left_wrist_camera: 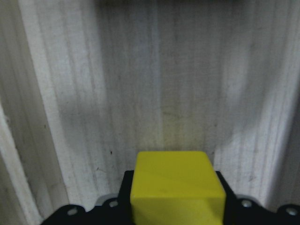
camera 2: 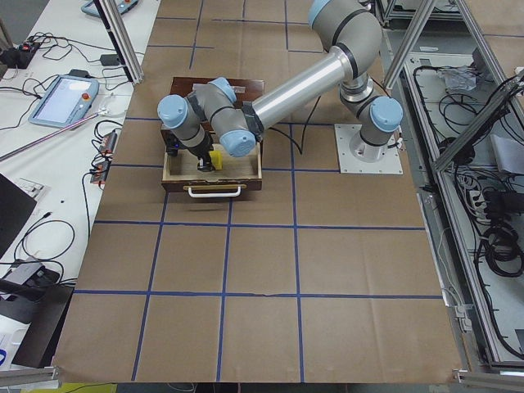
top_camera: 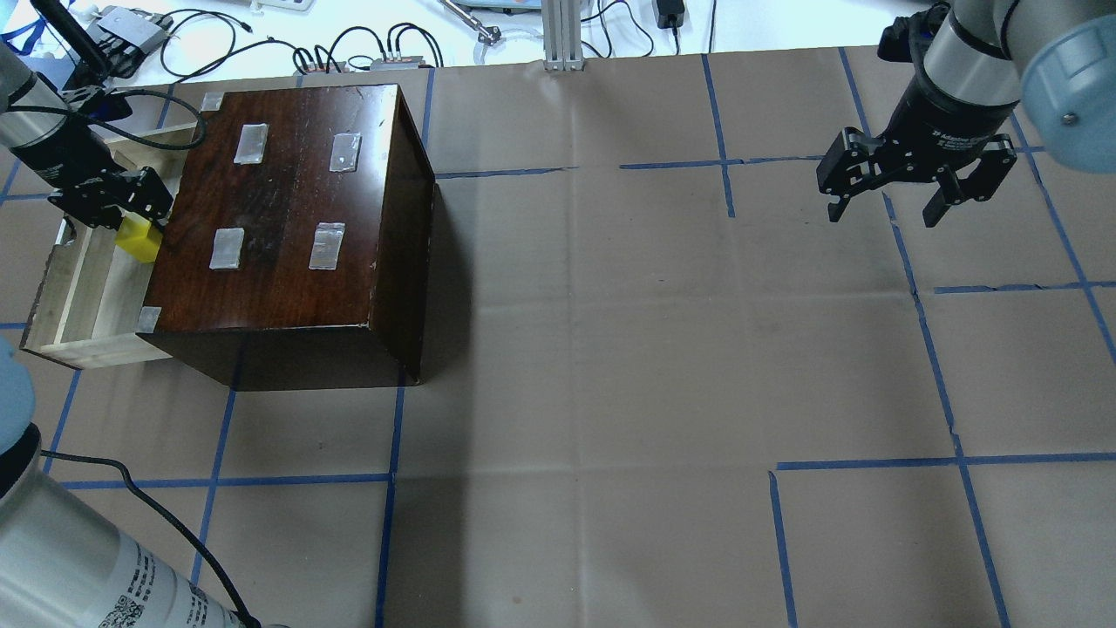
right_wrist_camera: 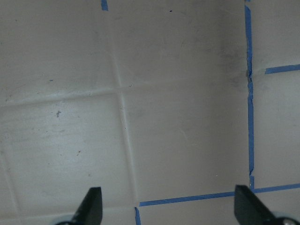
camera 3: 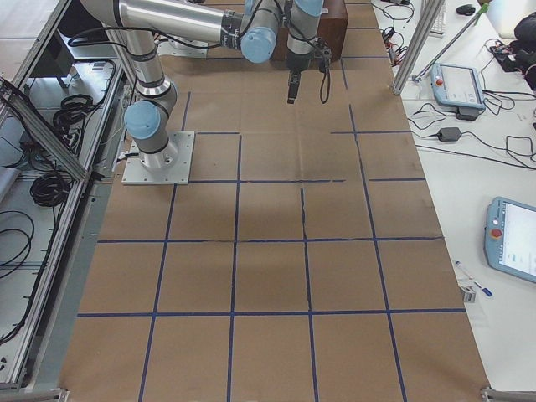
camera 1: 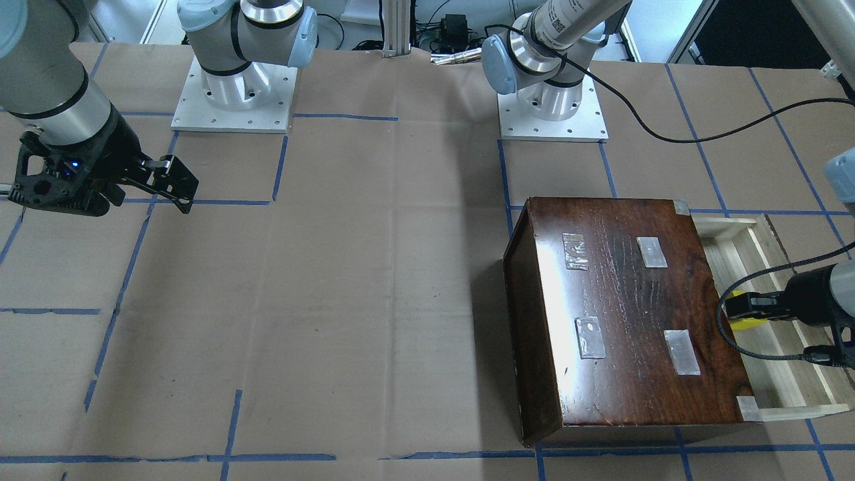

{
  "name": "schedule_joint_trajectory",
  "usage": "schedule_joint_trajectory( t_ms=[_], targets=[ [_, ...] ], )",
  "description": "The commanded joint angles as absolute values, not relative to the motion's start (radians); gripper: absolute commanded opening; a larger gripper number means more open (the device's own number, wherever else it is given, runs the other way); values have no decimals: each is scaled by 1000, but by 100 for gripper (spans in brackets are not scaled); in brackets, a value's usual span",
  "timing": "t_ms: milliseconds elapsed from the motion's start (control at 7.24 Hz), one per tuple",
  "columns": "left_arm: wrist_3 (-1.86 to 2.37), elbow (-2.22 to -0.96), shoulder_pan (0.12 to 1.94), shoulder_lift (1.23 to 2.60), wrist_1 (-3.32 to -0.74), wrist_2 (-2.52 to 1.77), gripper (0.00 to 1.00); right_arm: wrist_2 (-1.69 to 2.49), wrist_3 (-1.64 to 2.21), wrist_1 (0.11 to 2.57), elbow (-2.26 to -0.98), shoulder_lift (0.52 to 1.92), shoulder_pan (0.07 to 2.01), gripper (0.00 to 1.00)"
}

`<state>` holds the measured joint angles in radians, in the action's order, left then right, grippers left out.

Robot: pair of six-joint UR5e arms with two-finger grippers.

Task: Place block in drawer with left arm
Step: 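Carry the yellow cube over the open drawer and release it inside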

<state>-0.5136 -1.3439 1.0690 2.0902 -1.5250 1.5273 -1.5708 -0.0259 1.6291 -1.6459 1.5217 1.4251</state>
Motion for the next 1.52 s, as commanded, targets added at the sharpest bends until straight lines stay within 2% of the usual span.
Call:
schedule_joint_trajectory(
  t_ms=[0,276,691,967,1382],
  targets=[
    [-512,-1347,1069,2089,-1525,1528,86,-1571,-26,1629,-1646,1522,1425,100],
    [-512,-1335,1069,2083,-1525,1529,97,-1571,-26,1629,-1646,1522,1425,100],
    [-518,-1333,1069,1979,-1528,1543,98,-1571,-26,1629,-1646,1522,1425,100],
    [-436,-1359,1078,1848,-1566,1542,99,-1571,-25,1629,-1644,1522,1425,100],
    [-200,-1425,1301,1715,-1598,1572,99,-1571,-25,1629,-1646,1522,1425,100]
  ],
)
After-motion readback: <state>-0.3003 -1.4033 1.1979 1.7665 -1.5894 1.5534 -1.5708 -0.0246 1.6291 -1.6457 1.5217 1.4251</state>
